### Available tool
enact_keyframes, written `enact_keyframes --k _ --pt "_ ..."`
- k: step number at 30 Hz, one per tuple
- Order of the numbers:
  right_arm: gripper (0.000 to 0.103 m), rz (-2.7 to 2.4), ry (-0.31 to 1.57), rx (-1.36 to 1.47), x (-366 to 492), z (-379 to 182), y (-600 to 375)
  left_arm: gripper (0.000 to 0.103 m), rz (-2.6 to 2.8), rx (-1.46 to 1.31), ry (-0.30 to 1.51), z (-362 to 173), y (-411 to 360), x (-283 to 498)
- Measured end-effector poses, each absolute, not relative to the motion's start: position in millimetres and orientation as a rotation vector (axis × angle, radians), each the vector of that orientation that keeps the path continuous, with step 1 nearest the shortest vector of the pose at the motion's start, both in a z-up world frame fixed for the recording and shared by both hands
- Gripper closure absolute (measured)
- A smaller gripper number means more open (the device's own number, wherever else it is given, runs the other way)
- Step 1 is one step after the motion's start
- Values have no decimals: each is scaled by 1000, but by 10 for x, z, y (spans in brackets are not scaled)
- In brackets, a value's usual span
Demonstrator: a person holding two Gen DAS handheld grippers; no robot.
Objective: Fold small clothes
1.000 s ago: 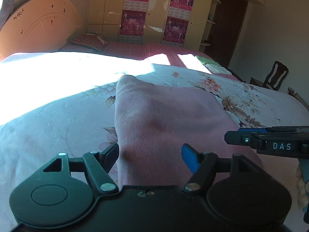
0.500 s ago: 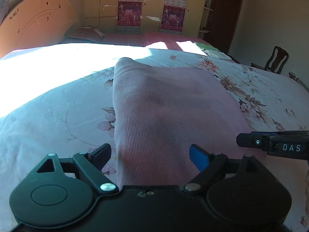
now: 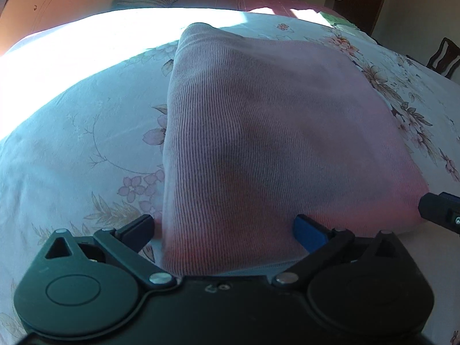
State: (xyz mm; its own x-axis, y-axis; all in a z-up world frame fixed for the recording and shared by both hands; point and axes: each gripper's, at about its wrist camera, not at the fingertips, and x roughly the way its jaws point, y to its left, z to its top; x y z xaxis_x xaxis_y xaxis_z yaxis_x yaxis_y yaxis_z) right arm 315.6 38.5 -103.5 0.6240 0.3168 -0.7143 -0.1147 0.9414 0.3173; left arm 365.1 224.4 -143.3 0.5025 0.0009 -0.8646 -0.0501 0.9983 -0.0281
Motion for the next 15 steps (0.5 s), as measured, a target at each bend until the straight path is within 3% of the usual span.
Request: enact_keyframes --k 6,10,15 --pt "49 240 873 223 3099 -1071 415 0 20 -52 1010 -1453 2254 3626" --pt "34 248 870 216 3059 -1077 430 0 32 -70 1023 -1433 2236 3668" --pt "33 267 865 209 3024 -1003 458 1 39 -77 1022 -1382 2250 3646"
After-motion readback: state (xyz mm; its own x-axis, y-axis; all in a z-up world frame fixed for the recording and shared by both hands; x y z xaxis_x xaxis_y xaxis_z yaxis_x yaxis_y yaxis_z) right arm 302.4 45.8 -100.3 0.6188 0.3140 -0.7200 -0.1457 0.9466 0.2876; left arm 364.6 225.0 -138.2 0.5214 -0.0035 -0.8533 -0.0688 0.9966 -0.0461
